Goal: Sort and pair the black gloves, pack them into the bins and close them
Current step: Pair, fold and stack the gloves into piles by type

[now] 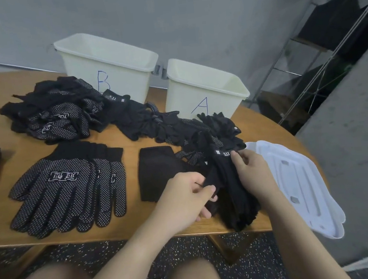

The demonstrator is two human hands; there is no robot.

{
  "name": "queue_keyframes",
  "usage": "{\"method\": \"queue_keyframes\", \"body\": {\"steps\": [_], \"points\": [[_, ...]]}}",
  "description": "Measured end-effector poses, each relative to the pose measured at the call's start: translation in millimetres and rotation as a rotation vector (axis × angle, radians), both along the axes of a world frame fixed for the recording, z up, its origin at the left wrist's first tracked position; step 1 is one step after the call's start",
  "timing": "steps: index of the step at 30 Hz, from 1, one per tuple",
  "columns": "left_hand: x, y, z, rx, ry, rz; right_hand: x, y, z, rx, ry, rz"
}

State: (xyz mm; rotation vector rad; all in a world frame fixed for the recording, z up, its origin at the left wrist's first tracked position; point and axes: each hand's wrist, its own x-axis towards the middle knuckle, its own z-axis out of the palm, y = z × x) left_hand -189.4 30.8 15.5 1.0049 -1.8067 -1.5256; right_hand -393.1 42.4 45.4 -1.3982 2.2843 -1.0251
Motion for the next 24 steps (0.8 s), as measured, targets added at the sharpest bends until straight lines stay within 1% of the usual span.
{"method": "queue_keyframes", "body": {"steps": [4,6,8,10,12,16,24], "points": [[0.2,1.5,-6.6,-0.05,-0.039,0.006,0.8,1.4,-2.4,-0.031,0.052,0.008],[0.1,1.4,-7.5,-0.088,-0.058,0.007,2.3,5.1,-0.4,-0.086,0.097,0.027],[-0.1,1.6,-7.4,-0.119,-0.076,0.011,7.8,11.4,3.3,-0.149,0.185,0.085],[-0.6,2.0,-6.7,-0.131,-0.081,0.016,15.3,17.4,5.1,-0.177,0.237,0.204],[-0.6,2.2,-5.7,-0.126,-0.082,0.018,22.7,21.6,4.2,-0.128,0.237,0.31],[1.2,2.5,-3.8,-0.121,-0.085,0.012,27.4,24.6,-0.1,0.007,0.263,0.392],[6.0,3.2,-3.8,-0.074,-0.115,0.01,27.5,24.5,-22.4,0.113,0.487,0.463]]}}
